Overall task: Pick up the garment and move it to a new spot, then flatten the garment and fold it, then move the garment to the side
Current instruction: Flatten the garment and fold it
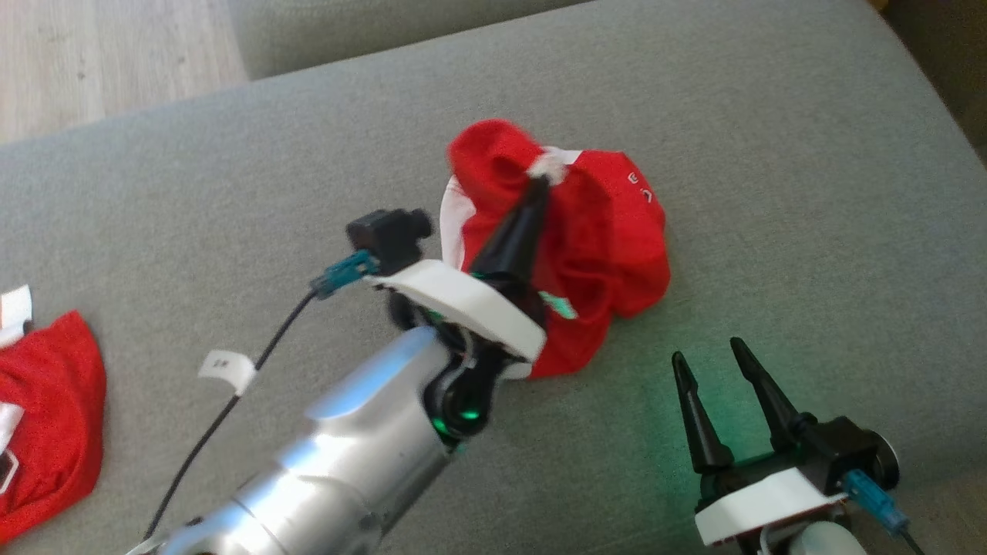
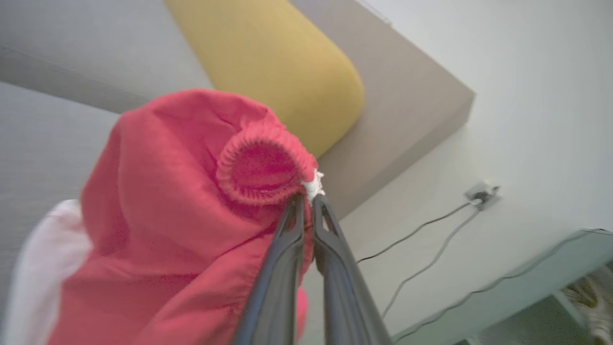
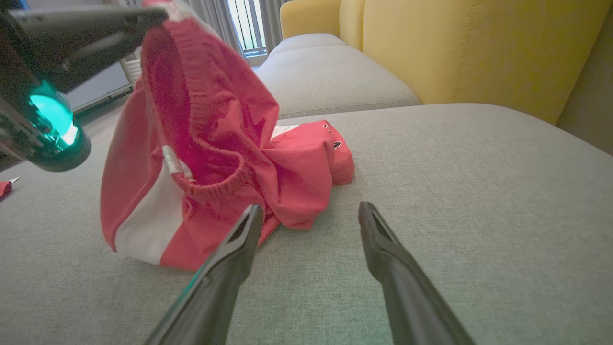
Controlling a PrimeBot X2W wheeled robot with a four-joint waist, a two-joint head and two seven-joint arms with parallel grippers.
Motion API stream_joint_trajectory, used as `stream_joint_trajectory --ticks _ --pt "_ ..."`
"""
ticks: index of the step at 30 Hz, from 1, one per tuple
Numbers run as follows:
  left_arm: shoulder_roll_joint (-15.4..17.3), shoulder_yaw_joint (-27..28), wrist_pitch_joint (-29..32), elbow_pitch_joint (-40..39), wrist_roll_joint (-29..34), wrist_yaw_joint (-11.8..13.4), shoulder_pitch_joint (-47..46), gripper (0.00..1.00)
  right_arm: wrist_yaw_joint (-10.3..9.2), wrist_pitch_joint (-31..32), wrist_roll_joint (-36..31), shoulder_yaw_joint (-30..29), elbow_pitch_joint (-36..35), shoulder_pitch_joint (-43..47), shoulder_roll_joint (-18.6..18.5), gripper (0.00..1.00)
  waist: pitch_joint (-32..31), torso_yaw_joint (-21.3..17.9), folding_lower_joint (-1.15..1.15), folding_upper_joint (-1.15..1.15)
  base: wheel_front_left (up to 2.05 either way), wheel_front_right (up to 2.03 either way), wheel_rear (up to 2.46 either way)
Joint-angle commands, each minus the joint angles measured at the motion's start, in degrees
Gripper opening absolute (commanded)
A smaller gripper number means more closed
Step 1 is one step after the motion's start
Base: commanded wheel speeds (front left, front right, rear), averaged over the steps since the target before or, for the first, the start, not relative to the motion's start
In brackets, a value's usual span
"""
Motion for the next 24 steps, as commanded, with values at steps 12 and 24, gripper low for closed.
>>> stream_joint_trajectory --ticks 12,24 --pt "9.56 -5.74 7.43 -12.05 -7.38 2.3 7.98 0.0 0.43 -0.63 0.32 -0.82 -2.46 0.6 0.17 1.0 -1.04 2.99 0.0 0.0 0.0 0.0 0.0" --pt "8.99 -8.53 2.88 -16.2 -2.21 10.12 12.16 1.0 0.43 -0.63 -0.2 -0.92 -2.53 0.82 -0.49 1.0 -2.67 7.8 0.0 0.0 0.0 0.0 0.0"
